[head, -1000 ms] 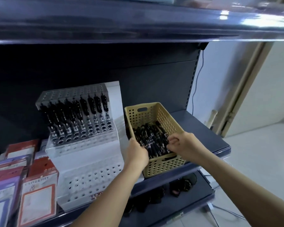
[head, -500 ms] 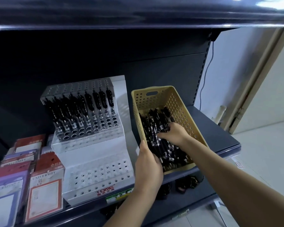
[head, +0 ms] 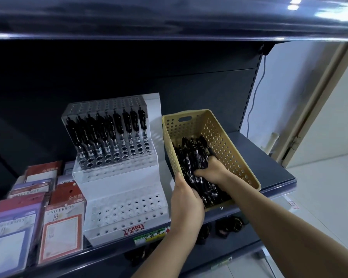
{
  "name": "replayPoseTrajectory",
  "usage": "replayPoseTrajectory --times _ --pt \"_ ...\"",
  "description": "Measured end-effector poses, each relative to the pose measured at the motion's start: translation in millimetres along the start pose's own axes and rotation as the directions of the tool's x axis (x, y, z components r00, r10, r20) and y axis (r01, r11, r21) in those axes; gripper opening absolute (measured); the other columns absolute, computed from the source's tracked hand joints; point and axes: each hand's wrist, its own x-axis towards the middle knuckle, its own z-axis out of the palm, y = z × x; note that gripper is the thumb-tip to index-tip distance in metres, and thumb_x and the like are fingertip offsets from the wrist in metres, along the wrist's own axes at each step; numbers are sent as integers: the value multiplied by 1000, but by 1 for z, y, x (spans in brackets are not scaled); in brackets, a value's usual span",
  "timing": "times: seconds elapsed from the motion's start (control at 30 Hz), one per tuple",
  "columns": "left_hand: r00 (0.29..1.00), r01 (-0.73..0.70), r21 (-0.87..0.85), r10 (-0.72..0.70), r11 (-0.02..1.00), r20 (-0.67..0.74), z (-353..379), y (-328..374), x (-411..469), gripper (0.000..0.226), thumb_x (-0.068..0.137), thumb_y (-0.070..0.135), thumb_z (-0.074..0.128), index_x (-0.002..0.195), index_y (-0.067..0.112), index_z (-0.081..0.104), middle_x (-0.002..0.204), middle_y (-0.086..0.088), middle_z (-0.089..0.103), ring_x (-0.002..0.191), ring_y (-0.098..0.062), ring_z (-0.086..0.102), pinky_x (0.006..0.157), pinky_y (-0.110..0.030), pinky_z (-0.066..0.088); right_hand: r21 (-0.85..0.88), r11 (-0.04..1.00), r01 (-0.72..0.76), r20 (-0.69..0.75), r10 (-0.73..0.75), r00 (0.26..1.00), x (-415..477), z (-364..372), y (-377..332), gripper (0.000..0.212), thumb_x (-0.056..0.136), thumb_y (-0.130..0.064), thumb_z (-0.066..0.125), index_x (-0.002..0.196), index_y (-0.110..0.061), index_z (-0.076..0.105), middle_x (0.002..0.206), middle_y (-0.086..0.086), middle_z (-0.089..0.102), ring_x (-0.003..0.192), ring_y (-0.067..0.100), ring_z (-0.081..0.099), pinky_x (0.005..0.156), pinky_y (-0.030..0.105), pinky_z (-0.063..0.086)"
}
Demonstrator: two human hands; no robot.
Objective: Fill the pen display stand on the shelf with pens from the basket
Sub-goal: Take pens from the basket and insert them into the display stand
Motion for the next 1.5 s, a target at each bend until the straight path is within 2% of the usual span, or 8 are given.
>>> replayPoseTrajectory --times 0.33,0.57,0.8,0.93,1.13,1.33,1.43,1.5 --pt "998 51 27 -52 998 37 -2 7 16 50 94 7 34 142 15 22 85 -3 55 66 -15 52 51 -24 35 253 965 65 16 -71 997 2 -7 -7 14 87 -10 48 97 -9 39 69 4 44 53 12 38 51 25 31" --pt "994 55 -59 -50 997 94 -7 7 36 39 92 -1 34 131 4 37 76 3 48 63 -4 45 51 -21 35 643 734 218 -251 -66 966 -17 -46 -41 8 93 -6 41 88 -12 40 79 3 46 67 11 43 65 27 38" --pt "992 -127 -57 128 990 4 -21 1 33 38 99 38 25 122 15 44 103 2 61 93 -17 60 75 -14 43 856 447 259 -235 -111 966 -49 -70 -61 10 94 -5 41 90 -14 40 80 4 51 68 13 48 63 25 41" --pt "967 -253 -242 241 937 -76 -53 12 18 38 99 37 29 133 27 41 121 26 45 111 14 40 93 0 25 886 418 201 -147 -157 977 -68 -55 -67 7 93 -2 43 95 -9 43 76 6 53 67 14 51 71 30 43" --pt "939 -194 -308 267 931 218 -98 24 -4 59 86 54 36 140 32 30 105 27 48 92 9 52 78 -7 39 915 404 20 95 -264 960 -99 -14 -85 8 92 -1 46 89 -8 45 73 10 53 62 19 56 67 37 48" --pt "948 -109 -376 210 920 239 -121 3 -17 70 86 48 45 144 31 11 99 2 61 63 -15 61 60 -28 54 911 400 -100 236 -307 922 -123 19 -99 10 91 -5 49 101 -8 49 75 13 54 59 22 56 52 34 44" --pt "971 -84 -380 161 921 175 -125 -16 -24 65 93 38 45 146 33 7 124 4 55 80 -19 65 57 -19 48 905 406 -130 274 -321 907 -132 34 -107 8 92 0 46 95 -3 53 75 12 58 67 20 59 66 33 50" --pt "982 -81 -376 137 923 126 -128 -29 -30 63 95 34 44 145 33 7 135 14 46 105 -17 60 76 -23 51 884 437 -166 326 -321 889 -140 44 -112 9 92 0 46 95 -3 54 79 12 60 74 21 59 73 33 51"
